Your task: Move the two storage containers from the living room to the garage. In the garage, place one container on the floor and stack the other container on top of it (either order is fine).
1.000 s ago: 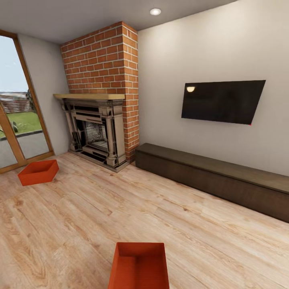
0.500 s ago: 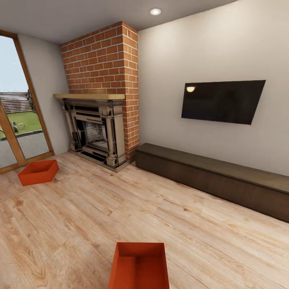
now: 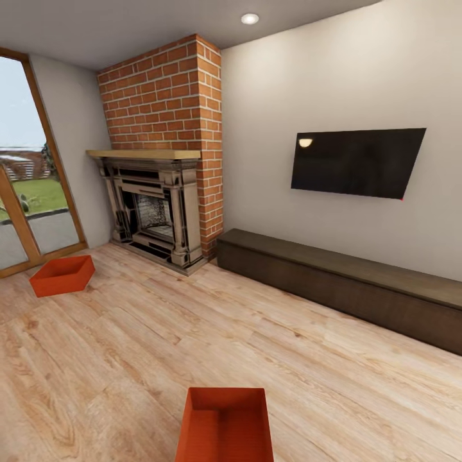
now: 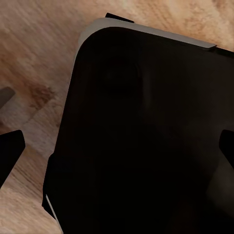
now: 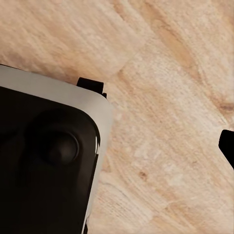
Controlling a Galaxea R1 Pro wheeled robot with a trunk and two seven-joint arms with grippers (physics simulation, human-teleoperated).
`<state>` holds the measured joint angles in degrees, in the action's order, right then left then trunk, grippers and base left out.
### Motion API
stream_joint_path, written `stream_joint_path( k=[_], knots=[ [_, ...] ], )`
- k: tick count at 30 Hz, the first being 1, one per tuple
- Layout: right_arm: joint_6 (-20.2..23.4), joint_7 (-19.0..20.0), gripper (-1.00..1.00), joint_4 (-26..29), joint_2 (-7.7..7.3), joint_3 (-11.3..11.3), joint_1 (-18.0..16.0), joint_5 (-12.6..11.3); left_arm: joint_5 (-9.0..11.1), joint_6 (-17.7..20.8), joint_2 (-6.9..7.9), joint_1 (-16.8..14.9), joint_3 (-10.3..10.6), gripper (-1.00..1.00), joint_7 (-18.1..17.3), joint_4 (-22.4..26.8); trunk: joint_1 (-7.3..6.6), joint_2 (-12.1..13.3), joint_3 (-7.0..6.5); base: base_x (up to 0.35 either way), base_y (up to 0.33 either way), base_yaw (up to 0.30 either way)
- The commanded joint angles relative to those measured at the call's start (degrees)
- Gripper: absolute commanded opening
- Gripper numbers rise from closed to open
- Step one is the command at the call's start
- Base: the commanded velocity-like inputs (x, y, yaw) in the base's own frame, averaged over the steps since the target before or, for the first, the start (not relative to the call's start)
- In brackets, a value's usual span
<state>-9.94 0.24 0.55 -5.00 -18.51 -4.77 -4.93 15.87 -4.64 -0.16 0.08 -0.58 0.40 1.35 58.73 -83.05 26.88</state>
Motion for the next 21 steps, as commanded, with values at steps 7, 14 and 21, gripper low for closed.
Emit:
stream_joint_path(
  k=[7, 14, 21],
  knots=[
    [-0.2, 0.0, 1.0, 0.0, -0.01, -0.5, 0.0, -0.5, 0.2, -0.1, -0.03, 0.0, 0.0, 1.0, 0.0, 0.1, 0.0, 0.0, 0.05, 0.012, 0.035, 0.0],
    [-0.3, 0.0, 1.0, 0.0, -0.01, -0.5, 0.0, -0.5, 0.2, -0.1, -0.01, 0.0, 0.0, 1.0, 0.0, 0.1, 0.0, 0.0, 0.05, 0.049, 0.108, 0.0],
    [-0.3, 0.0, 1.0, 0.0, 0.01, -0.4, 0.0, -0.6, 0.2, -0.1, -0.01, 0.0, 0.0, 1.0, 0.0, 0.1, 0.0, 0.0, 0.05, 0.005, 0.008, 0.0]
  ],
)
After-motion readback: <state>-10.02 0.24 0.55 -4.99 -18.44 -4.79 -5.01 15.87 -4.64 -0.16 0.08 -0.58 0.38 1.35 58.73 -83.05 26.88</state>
